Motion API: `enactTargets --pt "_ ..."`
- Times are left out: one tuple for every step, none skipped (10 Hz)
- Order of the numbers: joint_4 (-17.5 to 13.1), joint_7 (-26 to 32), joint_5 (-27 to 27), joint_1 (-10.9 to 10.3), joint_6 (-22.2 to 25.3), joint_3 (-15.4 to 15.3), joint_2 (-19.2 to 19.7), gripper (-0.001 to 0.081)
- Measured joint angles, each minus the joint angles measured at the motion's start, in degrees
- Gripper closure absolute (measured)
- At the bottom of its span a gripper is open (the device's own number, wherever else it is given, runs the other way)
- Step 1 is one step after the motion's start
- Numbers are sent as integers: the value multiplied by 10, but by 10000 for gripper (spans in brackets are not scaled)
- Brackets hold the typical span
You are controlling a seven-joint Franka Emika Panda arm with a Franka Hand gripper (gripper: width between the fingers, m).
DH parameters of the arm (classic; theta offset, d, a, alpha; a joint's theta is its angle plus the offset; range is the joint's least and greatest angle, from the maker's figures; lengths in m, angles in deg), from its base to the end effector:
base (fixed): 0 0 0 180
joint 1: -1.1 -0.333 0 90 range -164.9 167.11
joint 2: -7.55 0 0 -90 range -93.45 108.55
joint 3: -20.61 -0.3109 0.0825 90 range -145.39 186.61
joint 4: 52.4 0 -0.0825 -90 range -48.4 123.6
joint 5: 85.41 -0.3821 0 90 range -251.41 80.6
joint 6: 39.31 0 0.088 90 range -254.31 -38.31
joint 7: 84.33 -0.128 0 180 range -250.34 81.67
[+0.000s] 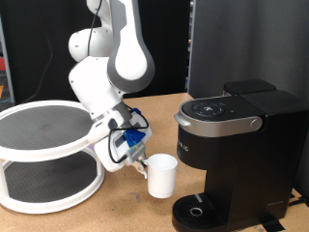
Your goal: Make a cup of coffee with the keurig machine
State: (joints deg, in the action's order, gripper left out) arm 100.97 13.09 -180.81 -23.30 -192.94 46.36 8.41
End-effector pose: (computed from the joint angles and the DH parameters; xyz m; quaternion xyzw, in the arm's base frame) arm 0.3921 -0.0320 0.1958 -0.9446 -0.0571 -0.2449 0.2111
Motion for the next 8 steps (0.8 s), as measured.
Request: enactTargets --pt "-8 1 -12 -1 0 -7 9 741" --pt "-16 3 -23 -2 0 -14 17 741" --pt "-25 7 -36 -2 0 -21 25 741" --pt "-32 13 -49 -2 0 -28 32 741" --pt "-40 15 -58 -3 0 -34 40 741" --pt "-47 15 -64 -3 -1 -39 46 741" --pt "-54 15 -68 -3 -1 -44 53 741" --pt "-59 15 -74 -3 -1 -49 60 741"
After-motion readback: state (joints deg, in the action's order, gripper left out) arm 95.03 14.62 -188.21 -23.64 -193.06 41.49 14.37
